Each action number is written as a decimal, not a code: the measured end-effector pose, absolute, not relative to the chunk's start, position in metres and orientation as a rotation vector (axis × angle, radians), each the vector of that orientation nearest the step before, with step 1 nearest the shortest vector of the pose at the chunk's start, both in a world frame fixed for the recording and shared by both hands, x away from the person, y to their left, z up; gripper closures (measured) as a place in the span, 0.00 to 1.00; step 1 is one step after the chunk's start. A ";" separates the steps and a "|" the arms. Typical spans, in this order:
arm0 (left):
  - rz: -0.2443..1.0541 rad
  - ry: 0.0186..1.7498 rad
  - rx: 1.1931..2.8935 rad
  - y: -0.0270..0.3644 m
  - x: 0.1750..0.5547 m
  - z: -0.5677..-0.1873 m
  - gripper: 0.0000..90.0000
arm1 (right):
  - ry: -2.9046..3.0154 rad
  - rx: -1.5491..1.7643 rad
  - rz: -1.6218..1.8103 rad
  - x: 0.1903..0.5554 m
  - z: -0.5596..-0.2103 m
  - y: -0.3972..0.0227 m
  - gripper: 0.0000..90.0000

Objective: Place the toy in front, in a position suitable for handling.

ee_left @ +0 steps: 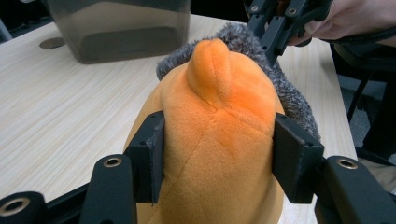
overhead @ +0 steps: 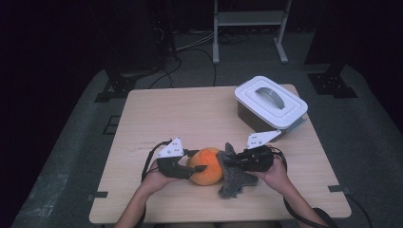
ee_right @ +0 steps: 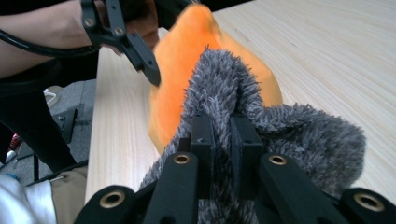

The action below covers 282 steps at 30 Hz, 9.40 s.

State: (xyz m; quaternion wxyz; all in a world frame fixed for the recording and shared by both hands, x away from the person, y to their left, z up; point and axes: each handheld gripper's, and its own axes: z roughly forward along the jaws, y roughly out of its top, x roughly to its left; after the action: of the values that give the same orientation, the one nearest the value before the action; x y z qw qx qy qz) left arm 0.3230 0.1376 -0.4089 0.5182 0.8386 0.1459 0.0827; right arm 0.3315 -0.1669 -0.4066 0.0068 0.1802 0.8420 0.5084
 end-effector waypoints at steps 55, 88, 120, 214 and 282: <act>0.197 0.416 2.030 0.127 0.326 -0.413 0.25 | 2.661 0.558 1.520 0.331 -0.410 -0.170 0.89; 0.220 0.328 2.075 0.101 0.318 -0.415 0.44 | 2.553 0.479 1.550 0.321 -0.368 -0.178 0.90; 0.198 0.390 2.077 0.092 0.323 -0.418 0.36 | 2.600 0.508 1.477 0.319 -0.376 -0.189 0.89; 0.063 0.384 2.036 0.117 0.330 -0.429 0.28 | 2.692 0.604 1.506 0.344 -0.411 -0.194 0.89; 0.134 0.428 2.052 0.119 0.326 -0.410 0.46 | 2.618 0.519 1.607 0.339 -0.389 -0.170 0.90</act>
State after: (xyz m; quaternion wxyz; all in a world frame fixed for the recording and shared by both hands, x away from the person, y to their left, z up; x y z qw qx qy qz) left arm 0.3265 0.1189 -0.4098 0.4974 0.8475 0.1769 0.0552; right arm 0.3389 -0.1697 -0.3891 0.0132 0.1666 0.8402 0.5158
